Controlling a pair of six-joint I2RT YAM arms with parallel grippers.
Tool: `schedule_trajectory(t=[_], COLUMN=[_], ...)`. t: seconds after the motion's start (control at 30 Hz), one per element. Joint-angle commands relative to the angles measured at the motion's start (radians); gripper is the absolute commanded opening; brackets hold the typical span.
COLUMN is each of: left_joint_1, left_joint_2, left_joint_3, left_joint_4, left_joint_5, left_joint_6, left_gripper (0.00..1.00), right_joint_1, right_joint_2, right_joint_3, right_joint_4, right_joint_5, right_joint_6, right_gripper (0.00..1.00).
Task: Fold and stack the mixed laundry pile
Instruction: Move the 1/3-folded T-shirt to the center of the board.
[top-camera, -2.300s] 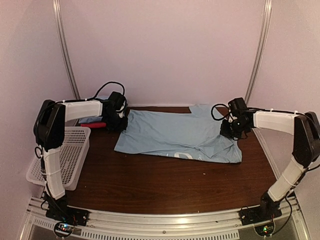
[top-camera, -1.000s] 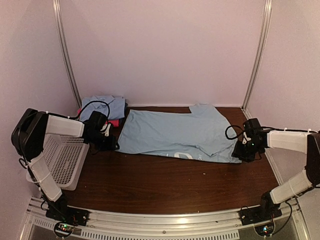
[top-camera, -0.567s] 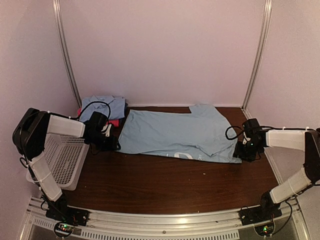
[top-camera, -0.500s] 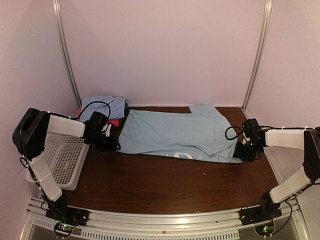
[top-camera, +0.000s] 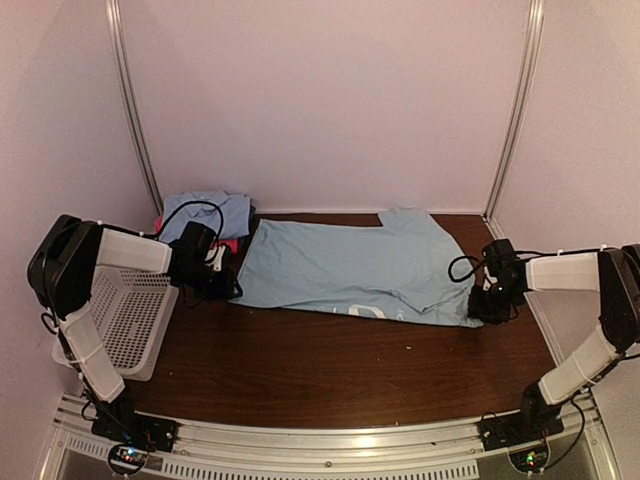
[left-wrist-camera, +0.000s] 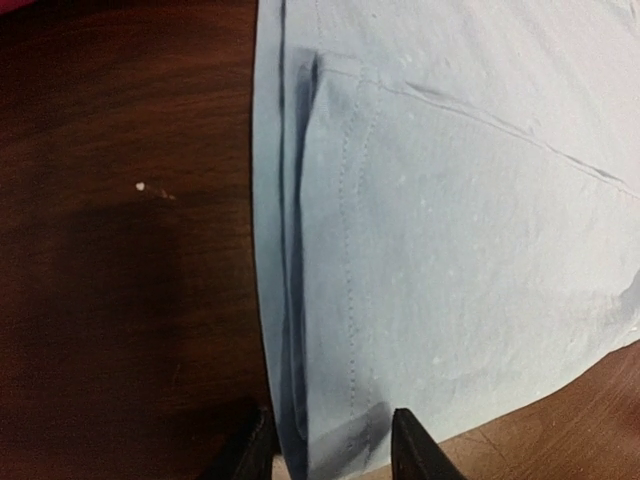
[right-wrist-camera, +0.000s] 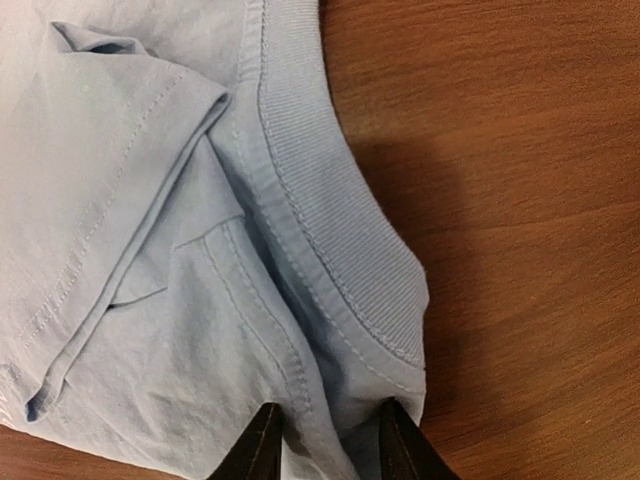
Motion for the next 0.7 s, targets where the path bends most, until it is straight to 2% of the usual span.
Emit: schedule_trajectory(t=[0.0, 0.13, 0.27, 0.4, 0.43, 0.67], left_joint_1=[0.003, 0.003, 0.003, 0.004, 0.003, 0.003], left_joint_2=[0.023, 0.031, 0.038, 0.049, 0.047, -0.065], left_joint_3=[0.043, 0.052, 0.062, 0.078, 0.081, 0.029], left_joint_4=[0.047, 0.057, 0.055, 0.039, 0.03, -0.051], left_joint_5=[0.027, 0.038, 0.042, 0.038, 0.035, -0.051], left_joint_6=[0.02, 0.02, 0.022, 0.021, 0.019, -0.003], left_gripper=[0.38, 0.31, 0.18, 0.02, 0.0, 0.0], right_joint_1=[-0.014, -0.017, -0.021, -0.027, -0.029, -0.042], right_joint_2=[0.03, 0.045, 0.044, 0.048, 0.047, -0.035], right_joint_3=[0.028, 0.031, 0.034, 0.038, 0.039, 0.033], right_joint_4=[0.024, 0.034, 0.034, 0.024, 0.019, -0.075], right_joint_5=[0.017, 0.009, 0.007, 0.006, 0.006, 0.069], right_joint_6=[-0.025, -0.029, -0.033, -0.04, -0.041, -0.031], right_gripper=[0.34, 0.3, 0.21, 0.06, 0.01, 0.0])
